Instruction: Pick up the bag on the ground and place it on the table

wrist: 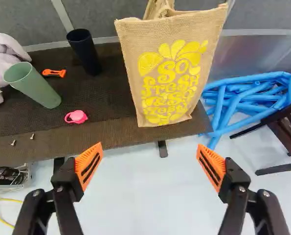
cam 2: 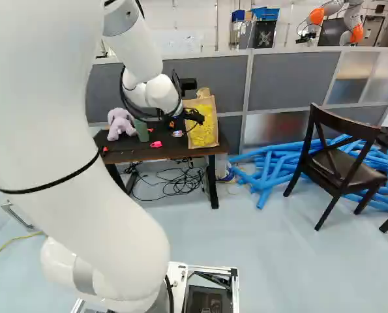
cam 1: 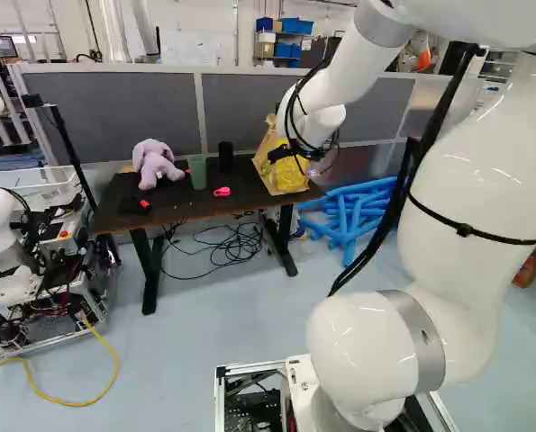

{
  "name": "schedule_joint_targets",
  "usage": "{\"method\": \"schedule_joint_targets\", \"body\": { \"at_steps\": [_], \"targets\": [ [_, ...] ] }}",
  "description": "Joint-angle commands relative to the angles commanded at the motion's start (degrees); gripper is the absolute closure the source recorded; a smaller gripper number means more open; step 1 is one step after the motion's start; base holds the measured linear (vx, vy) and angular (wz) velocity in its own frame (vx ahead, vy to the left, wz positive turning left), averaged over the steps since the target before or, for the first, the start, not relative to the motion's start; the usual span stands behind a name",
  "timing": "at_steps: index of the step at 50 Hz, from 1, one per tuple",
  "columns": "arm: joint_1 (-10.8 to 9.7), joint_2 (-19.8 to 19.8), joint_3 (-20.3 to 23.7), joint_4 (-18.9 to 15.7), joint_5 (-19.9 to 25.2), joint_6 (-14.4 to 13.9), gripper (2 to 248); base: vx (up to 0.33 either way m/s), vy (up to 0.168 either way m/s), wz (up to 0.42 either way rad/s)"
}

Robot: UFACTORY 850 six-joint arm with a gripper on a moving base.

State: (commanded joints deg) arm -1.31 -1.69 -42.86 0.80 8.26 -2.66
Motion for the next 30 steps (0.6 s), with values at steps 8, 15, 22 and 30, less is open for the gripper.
{"method": "schedule_joint_targets", "body": {
  "at_steps": [8, 15, 22, 30],
  "targets": [
    [0.2, 2.4, 5.2, -0.1, 5.8, 0.4, 3, 0.000, 0.000, 0.000],
    [0.3, 4.4, 9.4, -0.2, 10.4, 0.7, 3, 0.000, 0.000, 0.000],
    [0.5, 6.2, 13.3, -0.3, 14.7, 0.9, 3, 0.000, 0.000, 0.000],
    [0.6, 8.1, 17.4, -0.4, 19.2, 1.2, 3, 0.000, 0.000, 0.000]
  ]
}}
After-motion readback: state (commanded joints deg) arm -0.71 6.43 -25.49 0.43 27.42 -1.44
